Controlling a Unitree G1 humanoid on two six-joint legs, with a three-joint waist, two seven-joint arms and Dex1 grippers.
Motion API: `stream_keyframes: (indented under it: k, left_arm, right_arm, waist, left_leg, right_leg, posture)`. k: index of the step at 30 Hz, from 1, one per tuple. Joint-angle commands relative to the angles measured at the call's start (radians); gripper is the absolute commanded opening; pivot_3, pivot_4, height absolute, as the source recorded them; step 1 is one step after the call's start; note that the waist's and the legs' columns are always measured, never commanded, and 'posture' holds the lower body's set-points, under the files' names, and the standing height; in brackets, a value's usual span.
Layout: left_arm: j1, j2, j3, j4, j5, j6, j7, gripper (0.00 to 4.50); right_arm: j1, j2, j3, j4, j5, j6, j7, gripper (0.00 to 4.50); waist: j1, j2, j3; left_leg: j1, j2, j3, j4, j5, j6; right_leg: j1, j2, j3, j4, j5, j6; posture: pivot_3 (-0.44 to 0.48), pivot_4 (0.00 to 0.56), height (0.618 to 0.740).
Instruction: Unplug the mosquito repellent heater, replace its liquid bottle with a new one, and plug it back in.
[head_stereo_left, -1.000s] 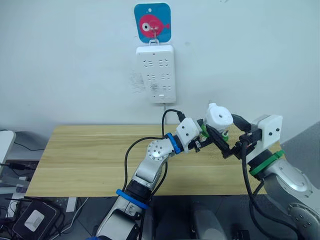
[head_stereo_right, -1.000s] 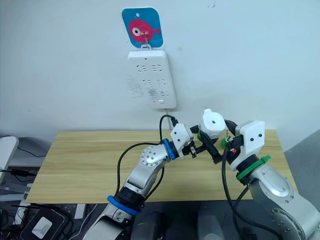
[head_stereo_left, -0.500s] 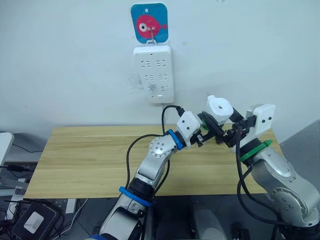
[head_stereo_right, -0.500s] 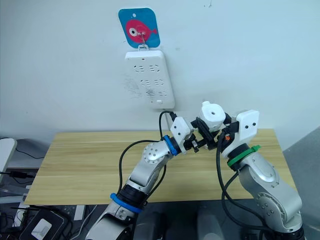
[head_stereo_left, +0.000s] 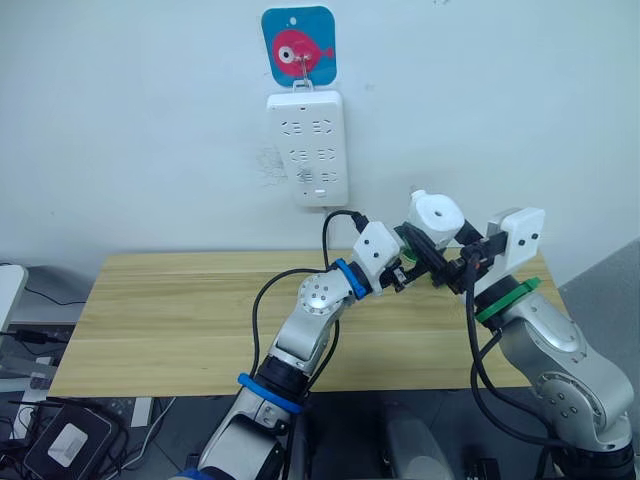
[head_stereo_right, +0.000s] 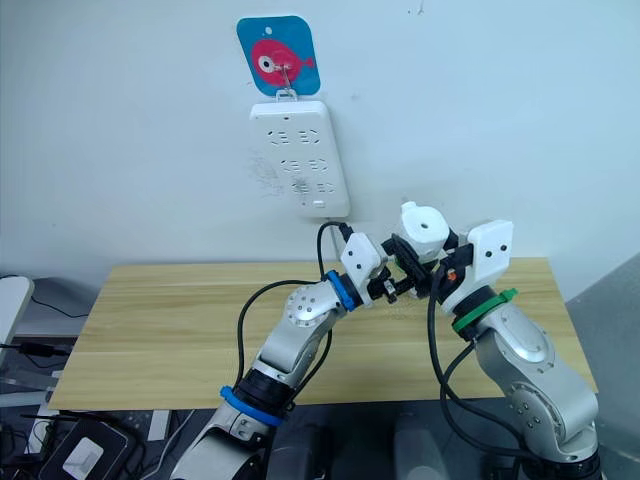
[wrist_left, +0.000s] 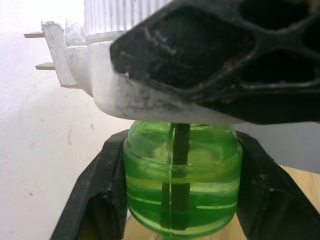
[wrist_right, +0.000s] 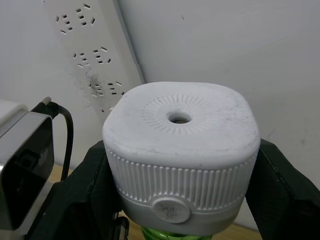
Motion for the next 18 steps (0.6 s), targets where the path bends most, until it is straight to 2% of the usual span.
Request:
stream_keyframes:
  k: [1, 4, 11, 18]
  left_arm:
    - [-0.005, 0.031, 0.000, -0.060, -0.024, -0.002, -0.050, 3.90]
    - [0.002, 0.077, 0.033, -0.107, -0.048, 0.021, -0.070, 4.50]
    - [0.126, 0.217, 0.120, -0.358, -0.183, 0.242, -0.098, 4.50]
    - [0.155, 0.306, 0.310, -0.483, -0.225, 0.326, 0.030, 4.50]
  right_arm:
    - [-0.017, -0.004, -0.026, -0.020, -0.011, -0.010, 0.016, 3.06]
    - [-0.027, -0.003, -0.044, -0.004, -0.016, -0.011, 0.018, 3.06]
    - [-0.026, -0.045, -0.064, 0.013, -0.021, 0.011, 0.061, 3.06]
    - [-0.073, -0.073, -0.096, 0.035, 0.002, 0.035, 0.104, 3.06]
  waist:
    - [0.000, 0.000, 0.000]
    - [0.001, 0.000, 0.000]
    - [0.008, 0.001, -0.001]
    - [0.022, 0.001, -0.001]
  left_leg:
    - [0.000, 0.000, 0.000, 0.000, 0.000, 0.000]
    - [0.000, 0.000, 0.000, 0.000, 0.000, 0.000]
    - [0.001, 0.000, 0.000, -0.001, 0.000, 0.000]
    - [0.001, 0.000, -0.001, -0.001, 0.001, -0.001]
  right_leg:
    - [0.000, 0.000, 0.000, 0.000, 0.000, 0.000]
    - [0.000, 0.000, 0.000, 0.000, 0.000, 0.000]
    - [0.000, 0.000, 0.000, 0.000, 0.000, 0.000]
    - [0.000, 0.000, 0.000, 0.001, 0.000, 0.000]
  posture:
    - [-0.155, 0.198, 0.740]
    - [-0.142, 0.194, 0.740]
    - [-0.083, 0.186, 0.740]
    - [-0.030, 0.184, 0.740]
